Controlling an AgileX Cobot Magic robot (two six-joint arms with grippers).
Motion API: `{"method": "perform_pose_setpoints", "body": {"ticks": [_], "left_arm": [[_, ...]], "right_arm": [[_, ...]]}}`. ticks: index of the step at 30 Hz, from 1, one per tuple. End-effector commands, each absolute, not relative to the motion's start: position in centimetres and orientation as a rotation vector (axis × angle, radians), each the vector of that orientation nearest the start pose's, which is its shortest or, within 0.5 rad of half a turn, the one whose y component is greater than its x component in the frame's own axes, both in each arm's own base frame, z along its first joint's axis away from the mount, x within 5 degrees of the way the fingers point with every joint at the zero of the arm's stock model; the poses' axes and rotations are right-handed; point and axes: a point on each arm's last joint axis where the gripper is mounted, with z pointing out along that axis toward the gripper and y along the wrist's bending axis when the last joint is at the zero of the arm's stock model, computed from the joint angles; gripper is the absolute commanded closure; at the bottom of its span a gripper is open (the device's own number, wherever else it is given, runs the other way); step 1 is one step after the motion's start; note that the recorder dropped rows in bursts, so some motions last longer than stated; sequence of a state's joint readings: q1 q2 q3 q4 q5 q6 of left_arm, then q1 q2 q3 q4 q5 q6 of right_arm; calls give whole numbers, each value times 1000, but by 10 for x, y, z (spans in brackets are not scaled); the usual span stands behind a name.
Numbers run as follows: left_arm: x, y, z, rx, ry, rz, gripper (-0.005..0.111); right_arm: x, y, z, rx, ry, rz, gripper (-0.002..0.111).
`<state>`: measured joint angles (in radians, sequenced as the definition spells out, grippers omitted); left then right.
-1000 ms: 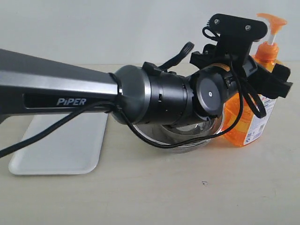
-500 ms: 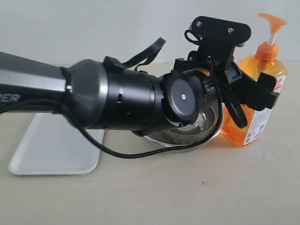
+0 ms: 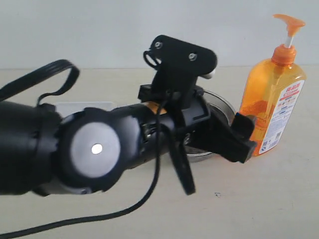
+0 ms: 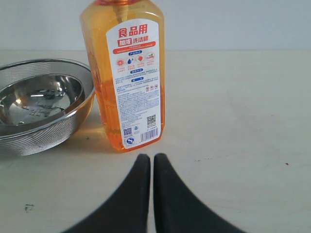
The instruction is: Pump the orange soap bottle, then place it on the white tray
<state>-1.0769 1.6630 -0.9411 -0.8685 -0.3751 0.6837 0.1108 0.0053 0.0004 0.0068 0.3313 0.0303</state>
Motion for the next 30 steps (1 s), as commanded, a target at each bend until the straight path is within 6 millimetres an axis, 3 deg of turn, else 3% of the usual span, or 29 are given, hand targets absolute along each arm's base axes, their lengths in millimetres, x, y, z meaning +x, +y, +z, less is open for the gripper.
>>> {"method": "perform_pose_setpoints", "body": {"ticks": [1,16,21,30], "left_arm": [[177,-275,242,665,1851,-542,15],[125,-185,252,554,1874,-701,15],[119,-175,258,529,1848,-733,15],[117,-176,256,554,1872,-746,15]], "right_arm": [[54,6,184,-68,1806,104,108],[54,6,184,-69,1808,104,108],[54,6,184,-69,1808,104,108],[54,6,184,-69,1808,104,108]]}}
